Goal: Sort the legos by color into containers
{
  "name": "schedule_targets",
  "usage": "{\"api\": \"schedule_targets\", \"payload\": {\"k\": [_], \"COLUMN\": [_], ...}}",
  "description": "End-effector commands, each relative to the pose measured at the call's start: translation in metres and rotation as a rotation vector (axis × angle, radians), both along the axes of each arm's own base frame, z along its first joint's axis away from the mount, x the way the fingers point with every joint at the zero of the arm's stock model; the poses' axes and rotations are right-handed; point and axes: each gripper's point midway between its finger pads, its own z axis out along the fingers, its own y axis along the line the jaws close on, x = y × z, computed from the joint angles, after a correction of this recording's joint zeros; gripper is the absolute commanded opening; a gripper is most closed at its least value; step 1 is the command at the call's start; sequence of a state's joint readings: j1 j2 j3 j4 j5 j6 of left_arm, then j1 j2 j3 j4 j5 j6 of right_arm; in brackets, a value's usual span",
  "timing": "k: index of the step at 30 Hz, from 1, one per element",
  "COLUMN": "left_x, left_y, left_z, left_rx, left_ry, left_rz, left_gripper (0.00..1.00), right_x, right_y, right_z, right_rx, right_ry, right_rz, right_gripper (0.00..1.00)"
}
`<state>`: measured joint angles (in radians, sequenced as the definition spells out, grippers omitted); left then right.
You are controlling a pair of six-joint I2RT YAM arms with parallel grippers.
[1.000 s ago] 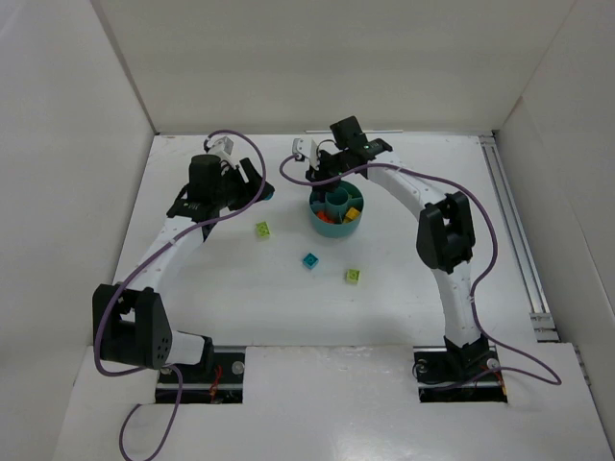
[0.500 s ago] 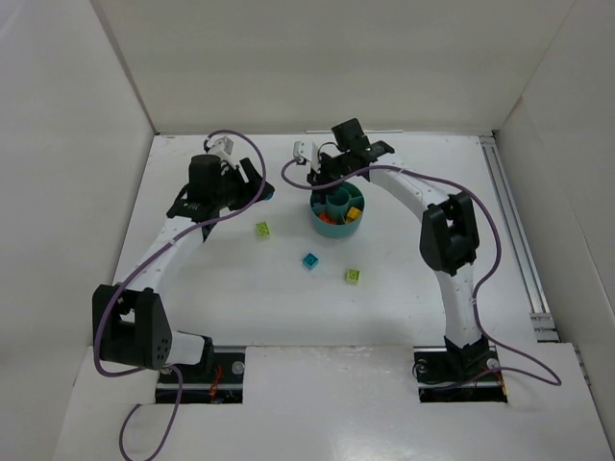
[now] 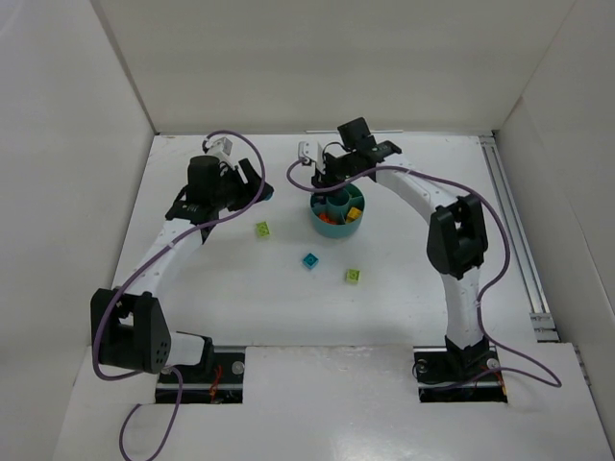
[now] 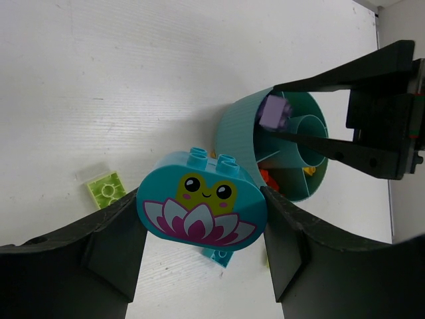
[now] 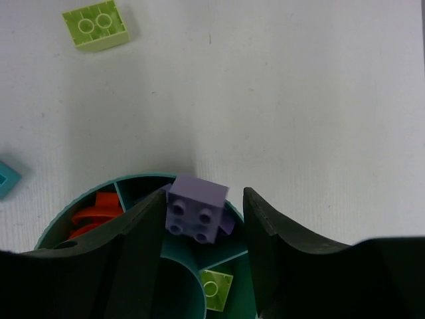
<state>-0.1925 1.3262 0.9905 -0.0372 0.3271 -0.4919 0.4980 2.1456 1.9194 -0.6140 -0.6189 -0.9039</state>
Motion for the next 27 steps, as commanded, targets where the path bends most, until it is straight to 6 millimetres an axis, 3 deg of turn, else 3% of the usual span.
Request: {"api": "schedule_targets", "payload": {"k": [1, 9, 12, 15, 19, 20, 21, 25, 27], "left_x": [0.000, 0.000, -0.001, -0.005, -0.013, -0.015, -0.013, -0.007, -0.002], "left_y": [0.002, 0.002, 0.002, -0.011, -0.031, -0.036, -0.037, -0.056, -0.073], "left_z": [0.017, 0.017, 0.017, 0.021, 0.033, 0.030, 0.036, 0.044, 0.049], "left_rx": [-0.001, -0.001, 0.009, 0.030, 0.022, 0.024, 0.022, 0.043, 0.061], "left_ry": [-0.058, -0.058, -0.065, -0.090, -0.143, -0.136, -0.151, -0.171, -0.175], "left_rz": [0.008, 0.008, -0.008, -0.067, -0.187, -0.212, -0.211, -0.253, -0.263], "left_gripper": [0.01, 0.01, 0.01, 0.03, 0.03, 0.03, 0.04, 0.04, 0.04], "right_x": [0.001, 0.002, 0.000, 0.006, 0.008, 0.006, -0.002, -0.015, -0.023], "right_y": [0.003, 0.000, 0.000, -0.009, -0.043, -0.050, -0.061, -0.095, -0.116], "right_z": [0.048, 0.051, 0.063, 0.088, 0.130, 0.126, 0.150, 0.160, 0.159], "right_rx": [0.088, 0.102, 0.119, 0.139, 0.246, 0.278, 0.315, 0.329, 0.325], "right_ry": [-0.100, -0.098, -0.120, -0.174, -0.213, -0.192, -0.228, -0.239, -0.230], "right_rz": [0.041, 0.036, 0.031, -0.057, -0.198, -0.237, -0.255, -0.355, -0.432], "right_gripper": [0.56, 0.62, 0.62, 0.65, 0.70, 0.73, 0.76, 1.00, 1.00]}}
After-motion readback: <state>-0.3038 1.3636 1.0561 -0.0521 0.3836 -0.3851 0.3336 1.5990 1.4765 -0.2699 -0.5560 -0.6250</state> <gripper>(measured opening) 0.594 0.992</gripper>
